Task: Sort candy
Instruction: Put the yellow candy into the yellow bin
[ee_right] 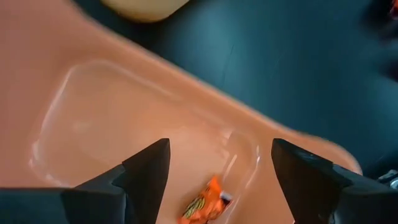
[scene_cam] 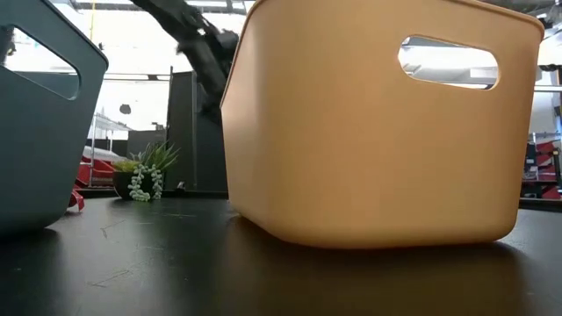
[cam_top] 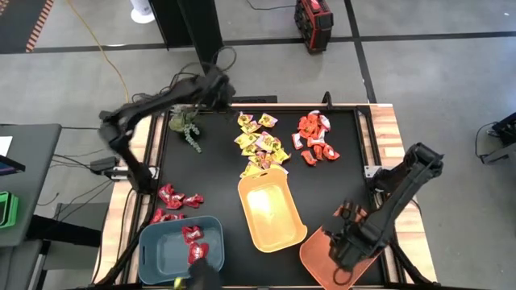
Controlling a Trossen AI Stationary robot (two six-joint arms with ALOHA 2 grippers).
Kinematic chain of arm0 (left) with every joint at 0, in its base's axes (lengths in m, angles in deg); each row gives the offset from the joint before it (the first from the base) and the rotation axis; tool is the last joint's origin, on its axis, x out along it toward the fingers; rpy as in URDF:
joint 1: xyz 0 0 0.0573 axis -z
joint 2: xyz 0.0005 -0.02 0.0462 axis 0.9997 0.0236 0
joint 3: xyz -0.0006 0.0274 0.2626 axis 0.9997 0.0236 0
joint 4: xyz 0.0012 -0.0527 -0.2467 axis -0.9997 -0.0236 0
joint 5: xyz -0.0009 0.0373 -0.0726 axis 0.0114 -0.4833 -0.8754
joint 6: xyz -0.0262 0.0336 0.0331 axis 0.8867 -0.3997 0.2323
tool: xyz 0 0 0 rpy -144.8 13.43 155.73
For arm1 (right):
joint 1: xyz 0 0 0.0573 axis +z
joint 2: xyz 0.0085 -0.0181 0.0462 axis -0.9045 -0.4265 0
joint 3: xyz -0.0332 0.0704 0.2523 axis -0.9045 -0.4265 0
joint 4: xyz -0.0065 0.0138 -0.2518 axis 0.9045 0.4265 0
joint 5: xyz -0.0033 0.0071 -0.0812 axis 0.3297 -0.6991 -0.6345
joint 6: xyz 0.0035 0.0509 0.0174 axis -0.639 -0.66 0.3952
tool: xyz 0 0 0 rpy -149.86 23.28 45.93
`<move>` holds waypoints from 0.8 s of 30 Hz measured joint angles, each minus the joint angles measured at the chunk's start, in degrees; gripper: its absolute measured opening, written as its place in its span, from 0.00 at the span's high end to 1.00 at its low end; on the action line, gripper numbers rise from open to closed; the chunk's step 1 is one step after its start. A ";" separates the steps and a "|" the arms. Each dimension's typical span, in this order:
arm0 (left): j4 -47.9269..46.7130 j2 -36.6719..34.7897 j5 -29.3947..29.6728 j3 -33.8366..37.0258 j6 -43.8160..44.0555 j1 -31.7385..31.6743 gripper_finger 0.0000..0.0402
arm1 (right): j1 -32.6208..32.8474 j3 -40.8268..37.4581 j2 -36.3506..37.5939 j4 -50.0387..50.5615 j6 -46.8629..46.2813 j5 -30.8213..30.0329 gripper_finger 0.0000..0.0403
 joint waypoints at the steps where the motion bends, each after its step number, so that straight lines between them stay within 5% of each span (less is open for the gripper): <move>1: -1.32 3.14 -1.40 -2.64 -0.49 -1.26 0.16 | -0.82 0.00 0.02 -0.31 0.74 0.01 0.26; 11: -5.71 24.62 -5.28 -19.56 -1.50 -5.65 0.16 | -5.03 0.00 0.02 -0.83 6.24 -0.01 0.26; 24: -6.91 28.02 -6.80 -21.41 -0.49 -4.63 0.16 | -6.08 0.00 3.05 -0.01 6.50 -0.01 0.26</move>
